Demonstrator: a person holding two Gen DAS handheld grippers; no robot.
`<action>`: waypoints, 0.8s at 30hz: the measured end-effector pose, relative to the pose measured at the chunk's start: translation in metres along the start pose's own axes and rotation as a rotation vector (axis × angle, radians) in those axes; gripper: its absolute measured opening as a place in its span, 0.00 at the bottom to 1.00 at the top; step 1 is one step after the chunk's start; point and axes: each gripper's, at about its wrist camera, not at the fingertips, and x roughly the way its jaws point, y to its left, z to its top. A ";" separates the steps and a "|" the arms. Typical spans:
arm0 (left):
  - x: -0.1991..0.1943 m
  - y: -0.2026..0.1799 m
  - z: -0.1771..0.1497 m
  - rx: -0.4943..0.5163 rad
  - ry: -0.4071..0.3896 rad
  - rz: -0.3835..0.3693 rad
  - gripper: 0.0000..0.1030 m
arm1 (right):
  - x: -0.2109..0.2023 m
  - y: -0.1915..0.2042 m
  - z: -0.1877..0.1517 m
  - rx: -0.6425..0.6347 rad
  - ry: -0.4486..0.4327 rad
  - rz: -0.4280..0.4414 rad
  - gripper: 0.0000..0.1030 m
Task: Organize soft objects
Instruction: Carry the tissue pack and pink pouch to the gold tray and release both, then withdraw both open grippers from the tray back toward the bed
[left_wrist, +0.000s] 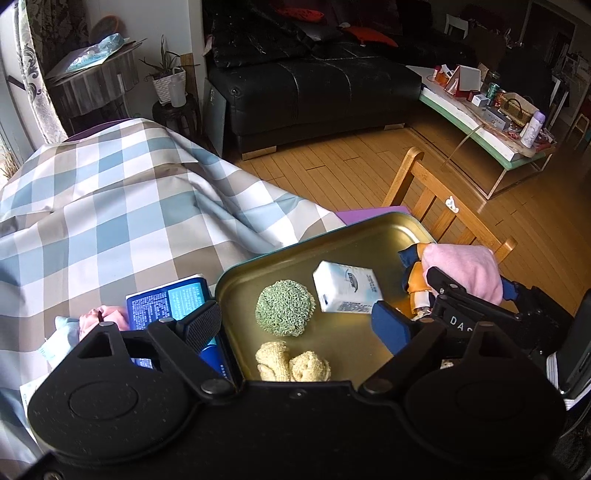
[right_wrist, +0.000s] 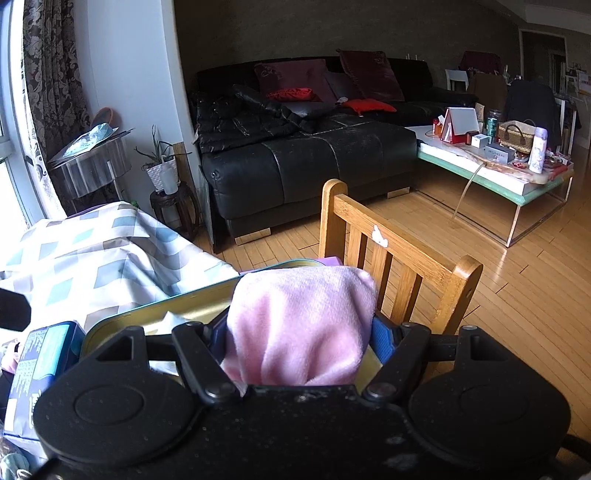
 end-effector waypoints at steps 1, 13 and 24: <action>-0.001 0.002 -0.001 0.001 -0.001 0.010 0.82 | 0.000 0.002 0.000 -0.011 -0.001 0.000 0.70; 0.001 0.023 -0.011 -0.045 0.034 0.023 0.82 | 0.014 0.029 0.009 -0.075 -0.059 -0.034 0.74; 0.001 0.029 -0.017 -0.051 0.041 0.019 0.83 | 0.018 0.028 0.012 -0.041 -0.093 0.004 0.97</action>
